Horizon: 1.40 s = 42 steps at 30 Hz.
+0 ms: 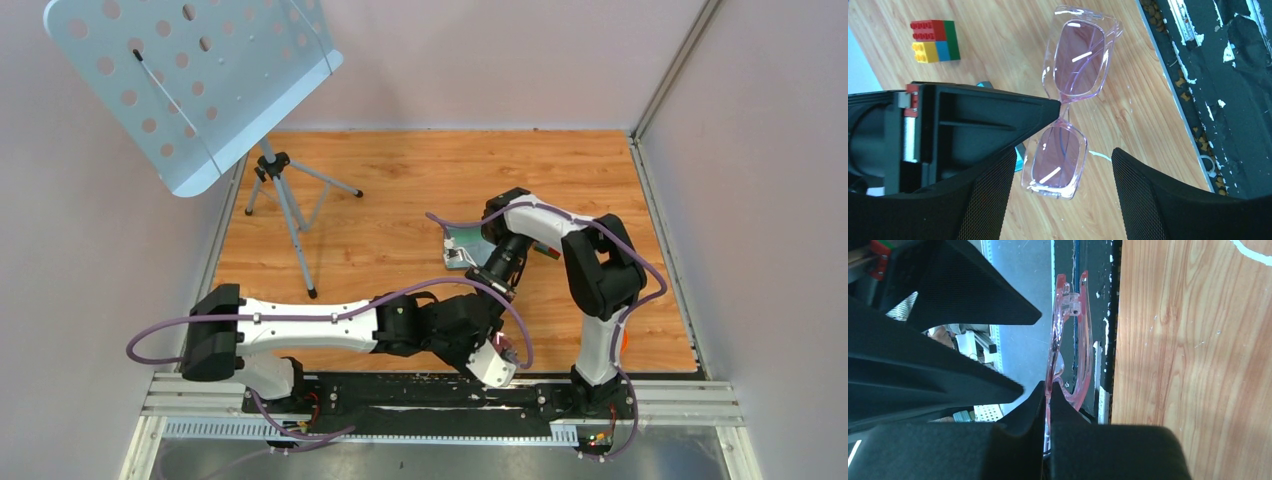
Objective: Organize the sunglasses
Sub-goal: Fold the sunglasses at the center of the board.
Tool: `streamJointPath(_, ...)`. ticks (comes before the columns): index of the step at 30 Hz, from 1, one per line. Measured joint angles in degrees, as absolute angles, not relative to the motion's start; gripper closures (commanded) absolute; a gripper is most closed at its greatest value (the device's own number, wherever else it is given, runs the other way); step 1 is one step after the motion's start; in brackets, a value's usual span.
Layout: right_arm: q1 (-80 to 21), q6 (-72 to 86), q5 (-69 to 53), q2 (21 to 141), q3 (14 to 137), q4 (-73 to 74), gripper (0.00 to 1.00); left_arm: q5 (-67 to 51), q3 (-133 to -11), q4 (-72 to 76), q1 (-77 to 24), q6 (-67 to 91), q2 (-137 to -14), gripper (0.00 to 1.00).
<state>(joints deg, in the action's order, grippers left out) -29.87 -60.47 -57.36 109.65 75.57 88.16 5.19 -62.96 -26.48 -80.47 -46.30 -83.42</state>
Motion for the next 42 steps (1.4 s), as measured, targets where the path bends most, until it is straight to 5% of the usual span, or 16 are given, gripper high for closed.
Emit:
streamJointPath(11, -31.16, -60.49, -55.9, 106.76, 75.16, 87.59, 1.0, 5.65, -62.94, -26.7, -80.82, -46.74, -84.62, 0.3)
streamJointPath(31, -33.12, -60.47, -55.24, 105.16, 74.59, 87.66, 1.0, 8.47, -63.26, -27.11, -80.84, -48.23, -86.52, 0.55)
streamJointPath(35, -33.12, -60.49, -55.29, 105.16, 74.59, 87.66, 0.92, 8.56, -63.2, -27.11, -80.84, -48.23, -86.46, 0.6)
streamJointPath(42, -33.36, -60.75, -56.64, 105.12, 74.59, 88.09, 0.58, 9.54, -62.3, -26.44, -80.79, -47.77, -85.41, 0.65)
